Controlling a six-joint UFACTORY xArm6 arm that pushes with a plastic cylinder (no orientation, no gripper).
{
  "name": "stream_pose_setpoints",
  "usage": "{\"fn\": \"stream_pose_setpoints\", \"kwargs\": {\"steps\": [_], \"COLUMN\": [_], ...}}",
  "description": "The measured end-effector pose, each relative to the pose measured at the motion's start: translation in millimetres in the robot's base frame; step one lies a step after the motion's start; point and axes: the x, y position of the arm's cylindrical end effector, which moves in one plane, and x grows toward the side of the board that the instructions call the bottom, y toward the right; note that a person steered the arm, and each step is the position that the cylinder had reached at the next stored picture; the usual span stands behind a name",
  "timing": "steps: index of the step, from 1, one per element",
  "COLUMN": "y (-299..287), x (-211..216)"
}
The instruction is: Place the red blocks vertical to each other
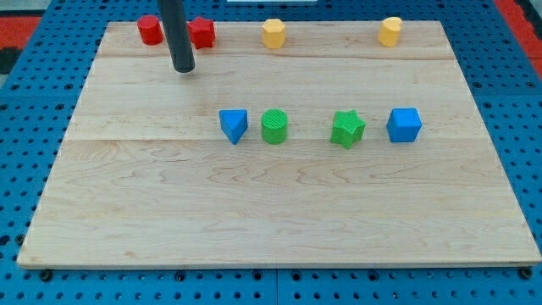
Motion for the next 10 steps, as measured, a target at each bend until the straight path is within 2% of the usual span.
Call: {"fn": "stream_pose_setpoints", "kwargs": {"steps": [3,5,6,7,8,9,10], "y": [-2,-95,-113,-136,-141,-131,-63], "x": [7,37,-14,-86,-110,-111,-110]}}
